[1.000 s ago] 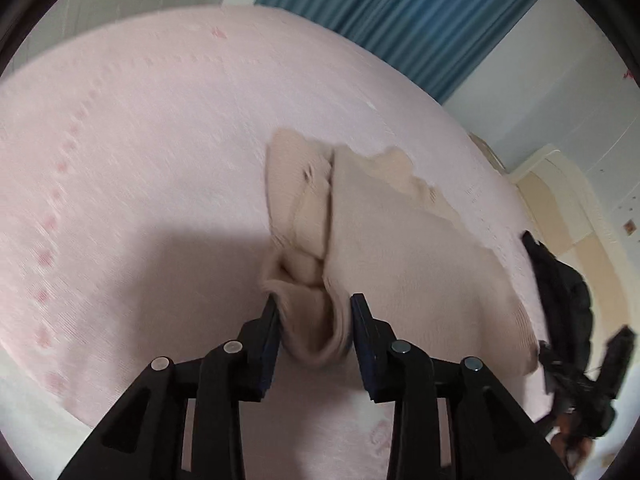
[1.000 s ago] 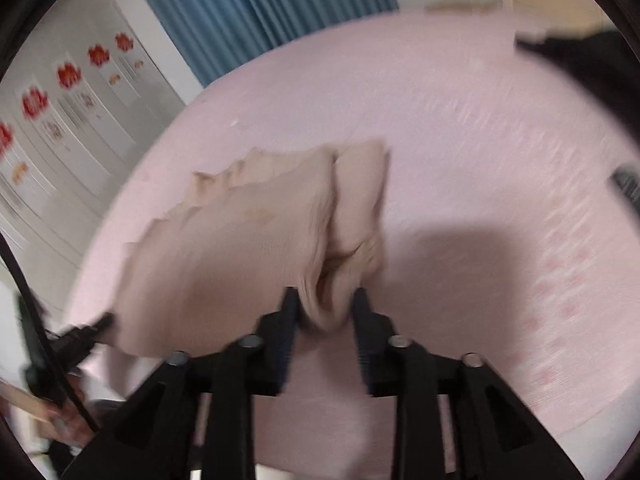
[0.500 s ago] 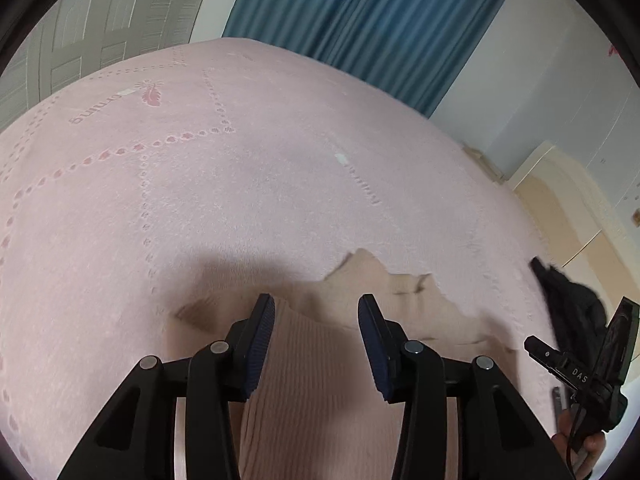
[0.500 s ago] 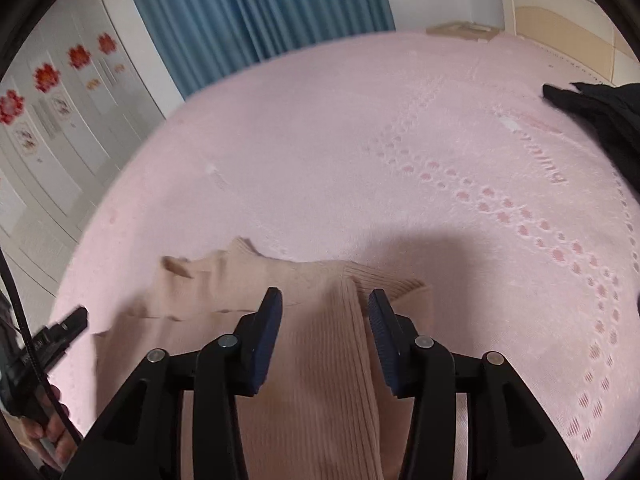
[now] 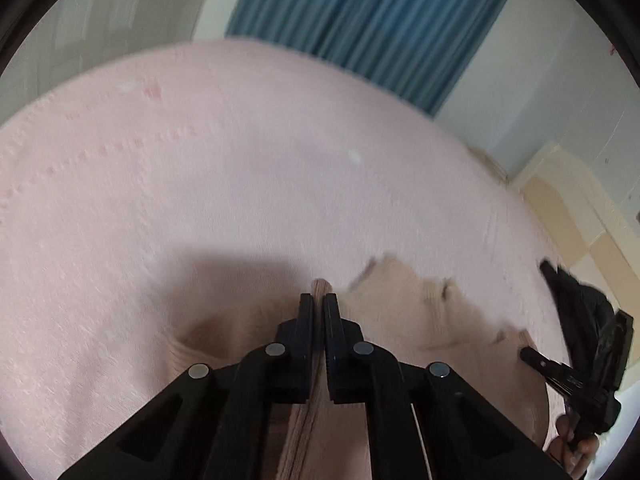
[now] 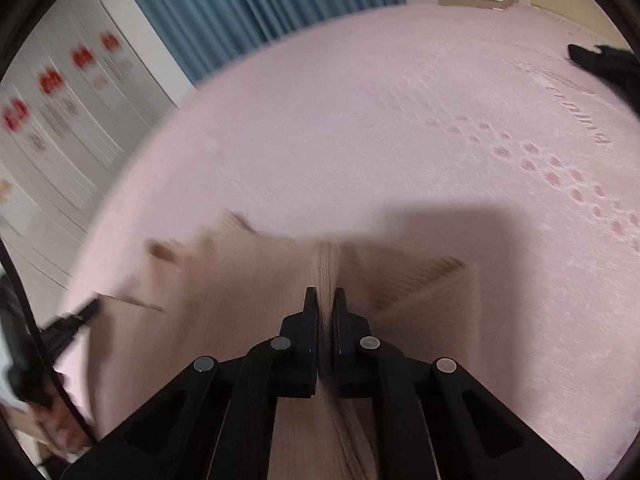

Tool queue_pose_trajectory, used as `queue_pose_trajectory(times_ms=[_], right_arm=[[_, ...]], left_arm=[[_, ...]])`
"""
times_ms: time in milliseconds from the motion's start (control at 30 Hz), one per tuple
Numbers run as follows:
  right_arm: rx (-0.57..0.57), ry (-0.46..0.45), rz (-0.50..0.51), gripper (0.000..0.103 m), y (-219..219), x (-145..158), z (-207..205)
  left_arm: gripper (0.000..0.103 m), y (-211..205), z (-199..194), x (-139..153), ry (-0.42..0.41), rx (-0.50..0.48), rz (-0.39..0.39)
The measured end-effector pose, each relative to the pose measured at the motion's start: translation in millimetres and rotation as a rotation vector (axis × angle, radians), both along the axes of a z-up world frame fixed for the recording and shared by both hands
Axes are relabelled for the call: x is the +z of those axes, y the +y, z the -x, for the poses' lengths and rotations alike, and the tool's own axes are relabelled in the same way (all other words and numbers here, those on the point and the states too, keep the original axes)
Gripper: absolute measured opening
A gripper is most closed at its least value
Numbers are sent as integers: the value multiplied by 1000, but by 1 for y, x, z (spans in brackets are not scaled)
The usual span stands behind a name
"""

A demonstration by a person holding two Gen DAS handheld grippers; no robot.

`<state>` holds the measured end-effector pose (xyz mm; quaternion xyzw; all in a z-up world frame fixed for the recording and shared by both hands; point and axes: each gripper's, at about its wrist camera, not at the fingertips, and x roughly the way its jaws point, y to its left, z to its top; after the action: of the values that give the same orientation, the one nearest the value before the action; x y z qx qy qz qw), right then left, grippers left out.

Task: Fold small clothes

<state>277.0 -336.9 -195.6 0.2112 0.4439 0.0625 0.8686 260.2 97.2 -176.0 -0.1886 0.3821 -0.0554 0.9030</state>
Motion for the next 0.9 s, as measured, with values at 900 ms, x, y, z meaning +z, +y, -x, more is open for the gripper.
queue_pose_trajectory(times_ms=[900], right_arm=[[198,23,230,46,147,-9,11]], left_arm=[[38,25,-2,2,9,100,-69]])
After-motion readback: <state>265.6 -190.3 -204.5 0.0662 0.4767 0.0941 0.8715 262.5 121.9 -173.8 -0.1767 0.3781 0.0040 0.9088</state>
